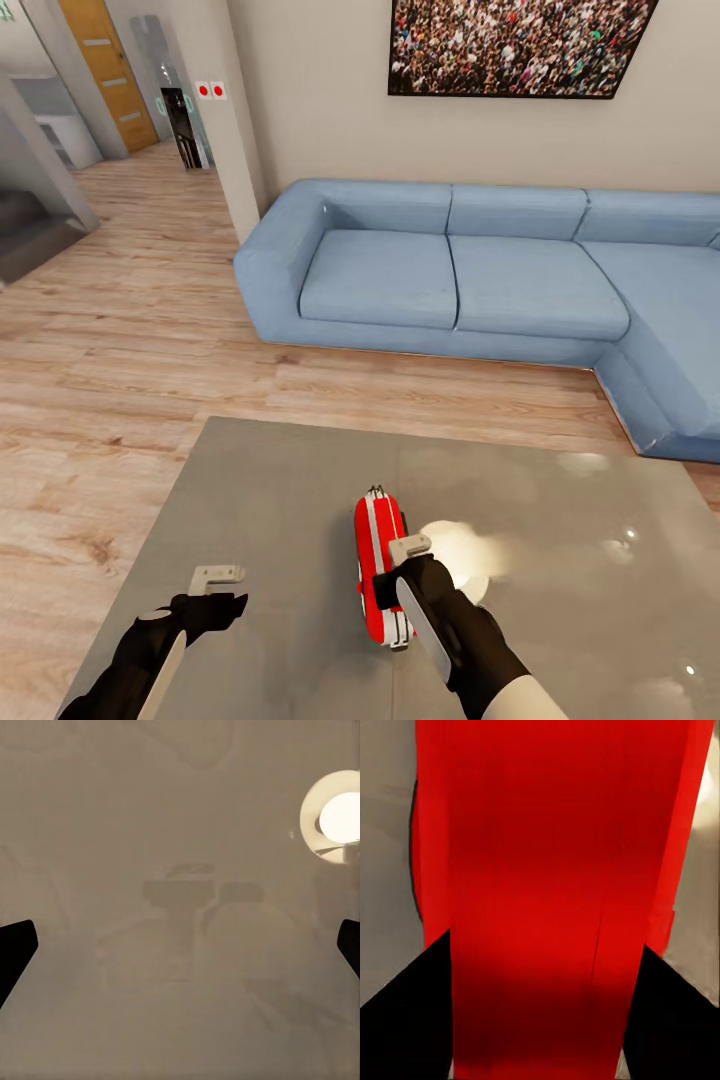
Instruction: Turn on the radio receiver that's on the table in the living room.
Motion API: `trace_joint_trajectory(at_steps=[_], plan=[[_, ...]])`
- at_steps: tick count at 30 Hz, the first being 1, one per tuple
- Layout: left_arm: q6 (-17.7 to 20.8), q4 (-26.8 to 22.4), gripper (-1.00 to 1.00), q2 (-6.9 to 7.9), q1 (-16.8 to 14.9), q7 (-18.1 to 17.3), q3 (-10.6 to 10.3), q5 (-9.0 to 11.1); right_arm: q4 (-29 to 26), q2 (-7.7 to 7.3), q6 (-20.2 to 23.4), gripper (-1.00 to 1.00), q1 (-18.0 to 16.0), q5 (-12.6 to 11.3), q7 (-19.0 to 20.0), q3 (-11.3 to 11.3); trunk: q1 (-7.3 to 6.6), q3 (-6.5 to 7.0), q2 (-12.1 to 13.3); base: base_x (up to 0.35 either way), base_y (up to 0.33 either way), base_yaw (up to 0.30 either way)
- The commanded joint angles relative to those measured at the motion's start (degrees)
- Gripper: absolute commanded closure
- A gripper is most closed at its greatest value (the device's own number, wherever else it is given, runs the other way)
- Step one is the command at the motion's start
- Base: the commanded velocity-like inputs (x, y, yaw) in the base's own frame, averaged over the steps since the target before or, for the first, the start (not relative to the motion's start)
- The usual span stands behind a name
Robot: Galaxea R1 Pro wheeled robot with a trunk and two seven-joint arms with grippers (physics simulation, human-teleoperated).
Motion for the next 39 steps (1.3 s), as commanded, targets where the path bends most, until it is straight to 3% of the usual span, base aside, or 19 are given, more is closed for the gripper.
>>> trace_joint_trajectory(at_steps=[1,17,19,21,22,23,39], plan=[[0.00,0.00,-1.00,0.00,0.00,0.00,0.01,-0.01,0.40,0.00,-0.11,1.00,0.03,-0.31,-0.08,0.00,0.00,-0.01,0.00,0.000,0.000,0.000],[-0.03,0.00,-1.00,-0.08,0.00,0.00,0.03,0.01,0.23,0.00,-1.79,1.00,0.03,0.19,-0.88,0.08,0.00,-0.01,0.00,0.000,0.000,0.000],[-0.03,0.00,-1.00,-0.08,0.00,0.00,0.01,0.00,-2.78,0.00,-1.88,1.00,0.03,0.38,-2.01,0.08,0.00,-0.01,0.00,0.000,0.000,0.000],[-0.03,0.00,-1.00,-0.08,0.00,0.00,0.02,0.00,-11.07,0.00,-0.61,1.00,0.03,0.65,-4.49,0.10,0.00,-0.01,0.00,0.000,0.000,0.000],[-0.03,0.00,-1.00,-0.09,0.00,0.00,0.03,0.01,-17.90,0.00,2.28,1.00,0.03,0.72,-5.70,0.06,0.00,-0.01,0.00,0.000,0.000,0.000],[-0.03,0.00,-1.00,-0.09,0.00,0.00,0.02,0.01,-35.45,-2.92,11.77,1.00,0.03,0.05,-6.93,-0.07,0.00,-0.01,0.00,0.000,0.000,0.000],[-0.01,-1.17,-1.00,-0.09,0.00,-0.06,0.04,0.02,-35.67,-2.97,11.77,1.00,0.03,-0.05,-6.73,-0.07,0.00,-0.01,0.00,0.000,0.000,0.000]])
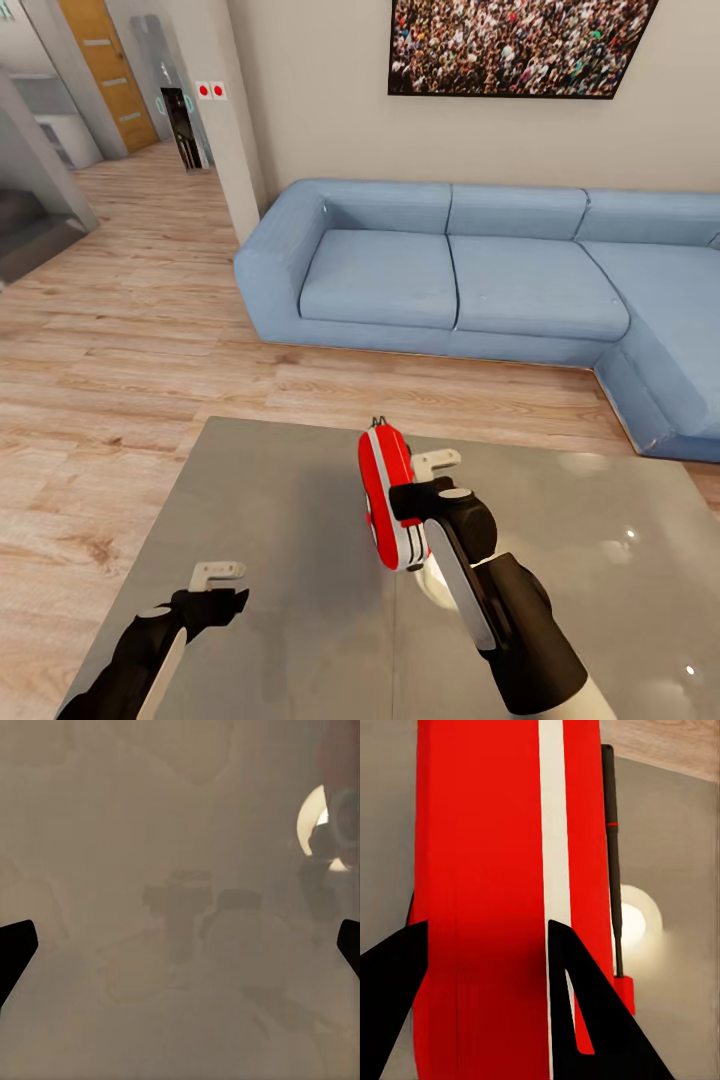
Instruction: Turn on the radio receiver that's on the table in the living room.
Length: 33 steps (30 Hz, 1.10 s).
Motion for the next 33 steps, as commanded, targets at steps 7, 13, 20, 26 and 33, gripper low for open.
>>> trace_joint_trajectory(at_steps=[7,13,20,26,33], plan=[[-0.02,-0.23,-1.00,0.00,0.00,-0.82,0.00,0.00,-0.01,0.01,0.00,1.00,-0.01,-0.32,0.15,0.01,0.00,0.00,0.00,0.000,0.000,0.000],[0.03,-0.88,-1.00,0.00,0.00,-2.78,0.00,0.00,-0.01,-0.04,0.00,1.00,-0.01,-0.26,0.15,-0.03,0.00,0.00,0.00,0.000,0.000,0.000],[0.06,-2.67,-1.00,0.06,0.00,-8.77,0.00,1.35,-0.01,-1.94,0.00,1.00,-0.01,-0.34,6.58,0.28,0.00,0.00,0.00,0.000,0.000,0.000],[0.04,-3.94,-1.00,0.28,0.00,-16.32,-0.07,2.95,-0.04,-12.12,0.00,1.00,-0.01,-0.14,23.71,0.44,0.00,0.00,0.00,0.000,0.000,0.000],[0.03,-7.61,-1.00,0.33,0.00,-25.73,-0.09,3.07,-0.07,-14.64,0.00,1.00,-0.01,0.67,27.99,0.45,0.00,0.00,0.00,0.000,0.000,0.000]])
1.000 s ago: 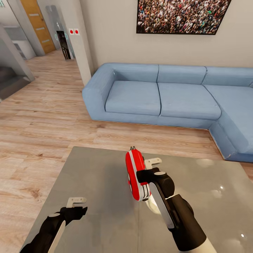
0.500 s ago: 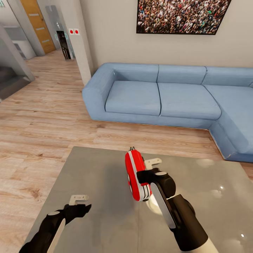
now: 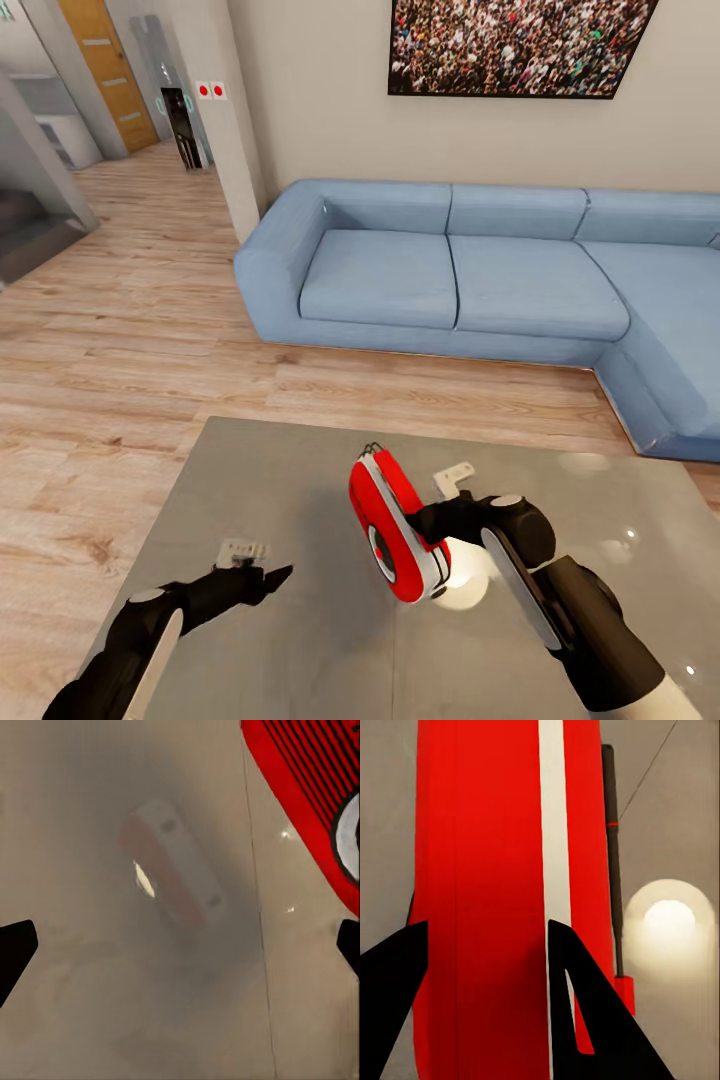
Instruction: Turn on the radio receiver that's on the table in the living room.
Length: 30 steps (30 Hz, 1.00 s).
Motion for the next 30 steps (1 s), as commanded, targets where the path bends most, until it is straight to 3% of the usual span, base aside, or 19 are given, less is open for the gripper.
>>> trace_joint_trajectory(at_steps=[1,6,7,24,27,29,30], plan=[[-0.01,-0.66,-1.00,0.03,0.00,-1.77,0.00,-0.04,0.01,-0.04,0.03,1.00,-0.01,-0.86,0.10,0.02,0.00,0.00,0.00,0.000,0.000,0.000],[0.46,-3.08,-1.00,0.27,0.00,-9.96,0.00,-0.11,-0.02,0.08,0.03,1.00,-0.01,-0.78,0.21,-0.03,0.00,0.00,0.00,0.000,0.000,0.000],[0.56,-3.22,1.00,0.24,0.00,-10.65,0.00,-0.15,-0.01,0.14,0.03,1.00,-0.01,-0.78,0.22,-0.04,0.00,0.00,0.00,0.000,0.000,0.000],[0.90,-3.62,1.00,-0.18,0.00,-12.54,-0.21,-0.09,0.01,0.59,0.03,1.00,0.00,-0.83,0.29,-0.06,0.00,0.00,0.00,0.000,0.000,0.000],[-0.05,-2.66,1.00,-1.16,-0.82,-13.50,-0.88,-1.03,-0.01,1.33,0.03,1.00,0.05,0.14,1.21,0.88,0.00,0.00,0.00,0.000,0.000,0.000],[-0.68,-2.02,1.00,-1.81,-0.81,-13.85,-0.88,-0.76,-0.01,1.03,0.03,1.00,0.06,-0.50,1.85,1.53,0.00,0.00,0.00,0.000,0.000,0.000],[-1.00,-2.37,1.00,-1.46,-0.83,-13.60,-0.95,-0.44,-0.02,0.86,0.03,1.00,0.07,-0.72,1.78,1.71,0.00,0.00,0.00,0.000,0.000,0.000]])
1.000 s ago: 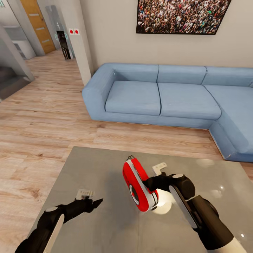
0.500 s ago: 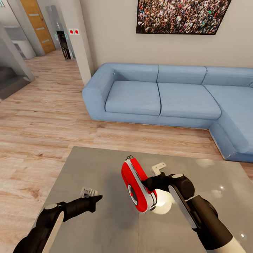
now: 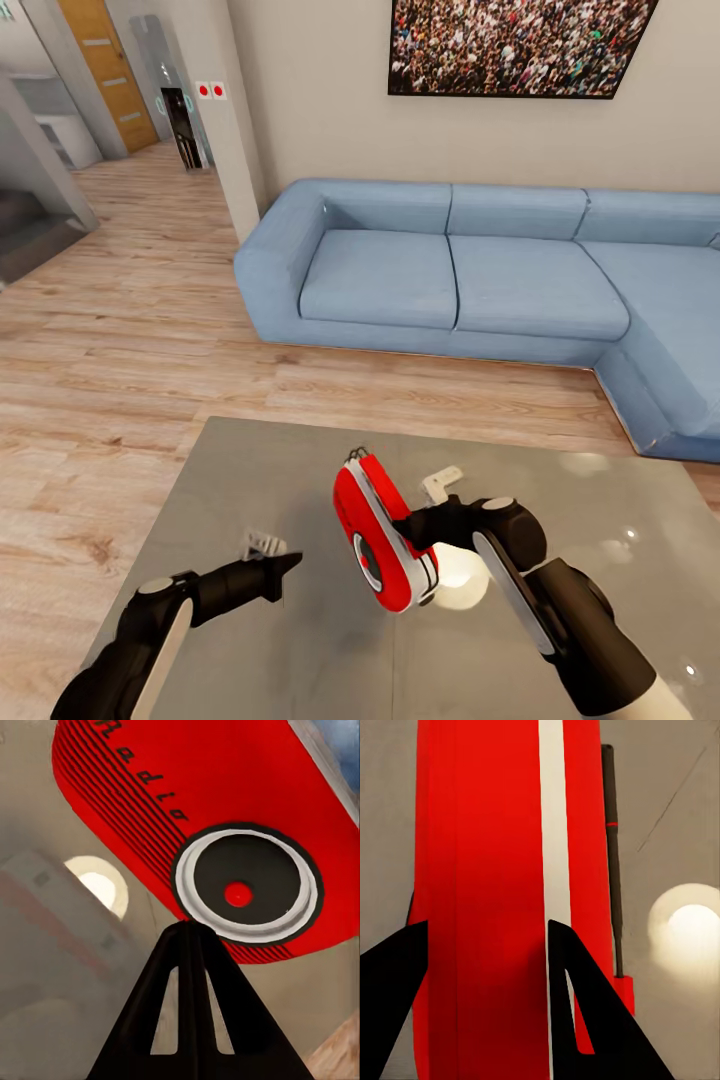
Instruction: Turn on the radio receiver that's on the table in the living room.
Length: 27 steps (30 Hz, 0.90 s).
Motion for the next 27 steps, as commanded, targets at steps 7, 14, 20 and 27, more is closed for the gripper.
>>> trace_joint_trajectory(at_steps=[7,14,20,27], plan=[[-1.16,-0.70,1.00,-0.72,-0.13,0.33,-0.70,0.98,-0.12,-0.13,0.00,1.00,0.00,1.74,-0.28,-0.01,0.00,0.00,0.00,0.000,0.000,0.000],[-2.62,1.54,1.00,-1.03,-0.07,0.30,-0.79,0.91,-0.12,-0.18,0.00,1.00,0.00,2.46,1.49,-0.03,0.00,0.00,0.00,0.000,0.000,0.000],[-7.45,6.44,1.00,-2.38,-0.69,-5.90,-2.61,0.40,-0.12,-0.27,0.00,1.00,0.00,0.05,7.16,0.06,0.00,0.00,0.00,0.000,0.000,0.000],[-8.72,8.58,1.00,-3.87,-1.18,-6.88,-2.83,-1.28,-0.12,-0.41,0.00,1.00,0.00,0.03,10.91,0.07,0.00,0.00,0.00,0.000,0.000,0.000]])
